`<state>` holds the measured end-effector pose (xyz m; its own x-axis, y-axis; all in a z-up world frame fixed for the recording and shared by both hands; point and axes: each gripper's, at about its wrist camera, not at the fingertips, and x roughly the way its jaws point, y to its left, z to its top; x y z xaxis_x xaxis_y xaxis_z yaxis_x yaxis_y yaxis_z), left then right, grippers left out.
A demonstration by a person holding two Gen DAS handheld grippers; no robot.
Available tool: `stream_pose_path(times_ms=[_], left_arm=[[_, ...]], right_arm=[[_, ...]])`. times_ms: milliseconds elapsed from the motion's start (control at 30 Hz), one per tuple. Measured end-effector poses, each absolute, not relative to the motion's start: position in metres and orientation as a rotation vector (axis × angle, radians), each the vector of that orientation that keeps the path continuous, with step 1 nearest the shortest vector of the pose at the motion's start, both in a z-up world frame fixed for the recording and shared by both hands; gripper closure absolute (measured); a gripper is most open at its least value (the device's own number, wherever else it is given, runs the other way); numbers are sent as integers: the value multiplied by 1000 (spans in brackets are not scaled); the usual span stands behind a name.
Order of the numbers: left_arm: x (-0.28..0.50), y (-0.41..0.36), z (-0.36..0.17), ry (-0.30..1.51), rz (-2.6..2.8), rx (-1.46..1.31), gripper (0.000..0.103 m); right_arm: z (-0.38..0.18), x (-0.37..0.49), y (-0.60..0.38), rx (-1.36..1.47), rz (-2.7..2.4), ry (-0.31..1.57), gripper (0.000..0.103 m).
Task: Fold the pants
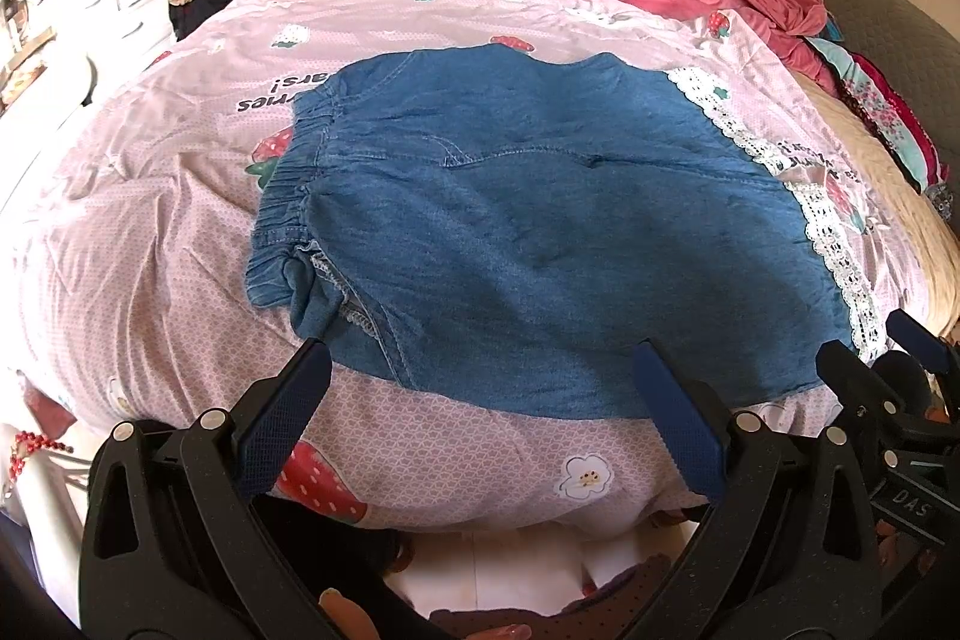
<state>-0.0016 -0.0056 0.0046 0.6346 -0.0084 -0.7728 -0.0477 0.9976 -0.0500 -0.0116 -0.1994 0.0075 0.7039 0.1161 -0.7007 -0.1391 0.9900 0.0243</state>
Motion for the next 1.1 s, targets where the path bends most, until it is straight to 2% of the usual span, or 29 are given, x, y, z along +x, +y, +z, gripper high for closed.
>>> stream_pose_path(times_ms=[1100], left_arm=[[1, -3, 2, 894, 26, -76, 9]], right_arm=[[8, -9, -200, -26, 138, 779, 4]])
